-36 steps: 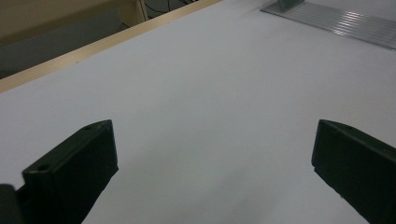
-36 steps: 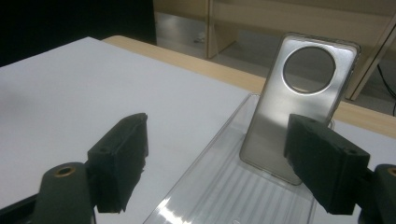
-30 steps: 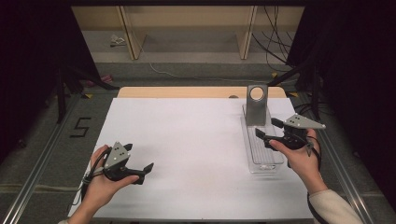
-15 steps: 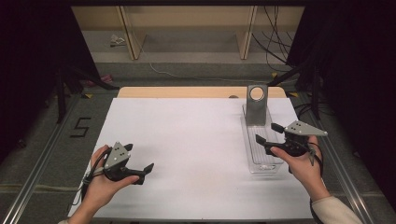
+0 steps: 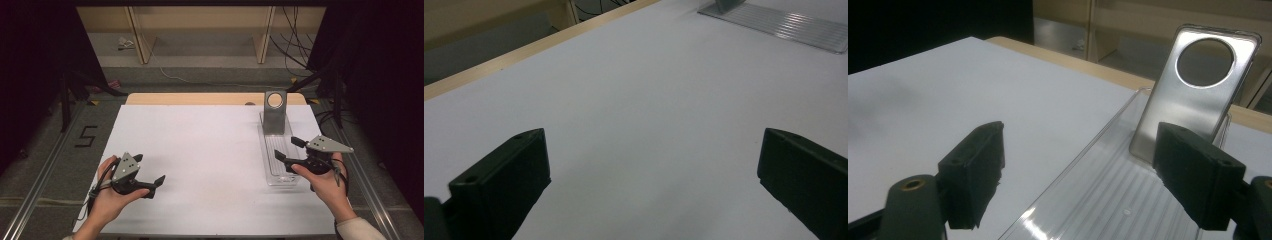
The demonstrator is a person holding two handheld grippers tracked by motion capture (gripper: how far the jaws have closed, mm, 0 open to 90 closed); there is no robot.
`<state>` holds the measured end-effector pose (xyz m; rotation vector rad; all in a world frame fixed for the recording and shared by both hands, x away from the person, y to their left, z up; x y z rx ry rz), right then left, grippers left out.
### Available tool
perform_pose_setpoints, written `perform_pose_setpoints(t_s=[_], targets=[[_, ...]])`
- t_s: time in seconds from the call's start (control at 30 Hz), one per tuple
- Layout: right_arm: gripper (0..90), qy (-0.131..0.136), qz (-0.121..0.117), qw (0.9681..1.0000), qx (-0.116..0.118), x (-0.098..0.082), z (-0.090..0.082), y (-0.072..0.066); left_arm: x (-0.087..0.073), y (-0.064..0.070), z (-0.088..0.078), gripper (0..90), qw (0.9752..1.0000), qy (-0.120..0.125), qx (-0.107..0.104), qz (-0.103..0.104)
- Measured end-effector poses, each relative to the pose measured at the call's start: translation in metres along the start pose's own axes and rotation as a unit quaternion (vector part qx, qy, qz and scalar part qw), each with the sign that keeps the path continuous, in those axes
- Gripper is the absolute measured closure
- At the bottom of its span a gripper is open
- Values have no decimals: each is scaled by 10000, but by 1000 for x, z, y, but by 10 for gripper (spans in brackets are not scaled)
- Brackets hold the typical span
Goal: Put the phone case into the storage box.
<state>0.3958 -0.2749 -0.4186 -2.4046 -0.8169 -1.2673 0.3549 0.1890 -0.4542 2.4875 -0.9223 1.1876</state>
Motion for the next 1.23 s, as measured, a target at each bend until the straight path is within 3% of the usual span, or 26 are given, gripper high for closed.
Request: perform_pose_setpoints(t_s=[1.23], targets=[[203,134,43,9999,7,-5,-5,-2,0,1,1,0,10000,-25,-11,26]])
Point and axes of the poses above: each handheld gripper's, and its own axes: z roughly forward along the jaws, x roughly out of its top, y roughly to its right, the point moved 4 cm from there along z, roughly forward along the jaws, and after that the axes turned 12 degrees about -y, right-handed, at the moved point
